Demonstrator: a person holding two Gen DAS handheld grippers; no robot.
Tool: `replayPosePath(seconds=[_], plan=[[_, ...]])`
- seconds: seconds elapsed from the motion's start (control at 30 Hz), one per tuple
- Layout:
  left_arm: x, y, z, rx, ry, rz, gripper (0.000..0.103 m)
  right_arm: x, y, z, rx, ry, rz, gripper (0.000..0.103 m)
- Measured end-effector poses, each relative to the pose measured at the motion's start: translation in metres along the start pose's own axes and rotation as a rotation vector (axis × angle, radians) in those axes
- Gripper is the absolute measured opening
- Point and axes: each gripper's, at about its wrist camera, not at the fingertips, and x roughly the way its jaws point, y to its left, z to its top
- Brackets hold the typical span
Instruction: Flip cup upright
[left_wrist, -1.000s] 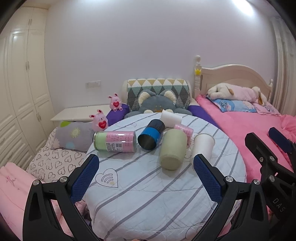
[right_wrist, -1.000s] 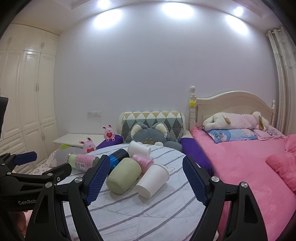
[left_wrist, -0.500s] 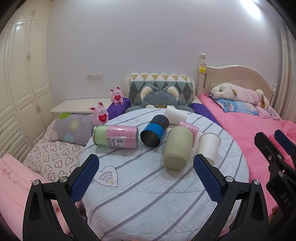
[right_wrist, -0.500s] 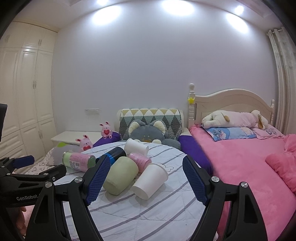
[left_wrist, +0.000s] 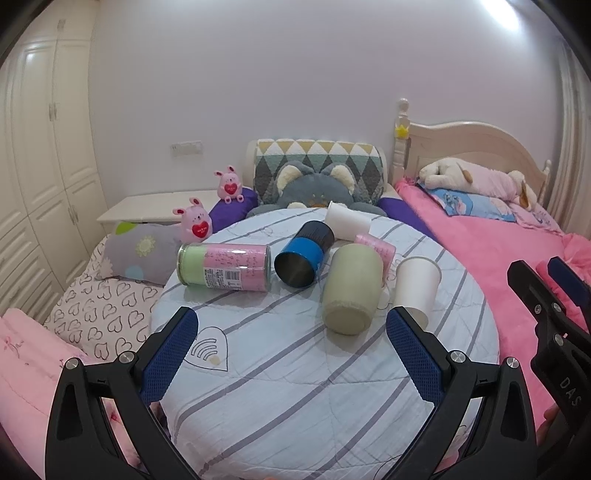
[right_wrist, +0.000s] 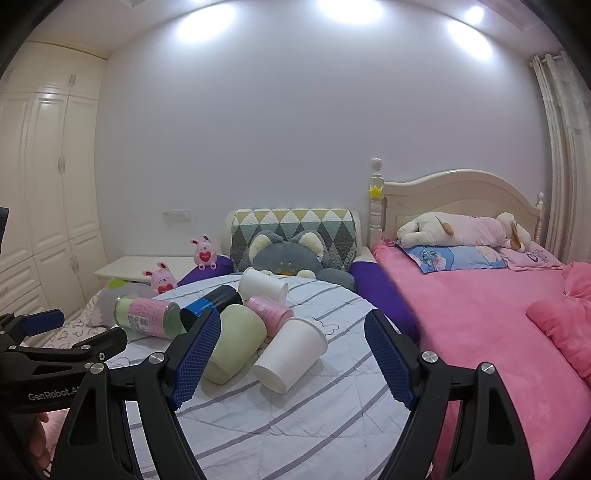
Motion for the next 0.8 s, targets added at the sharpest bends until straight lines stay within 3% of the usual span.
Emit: replayPosePath(seconds=[0.8], plan=[[0.011, -0.004, -0.004, 0.007, 0.015, 0.016, 0.103, 0.013, -0.006, 0.0, 0.009, 0.046, -0.019, 0.082]])
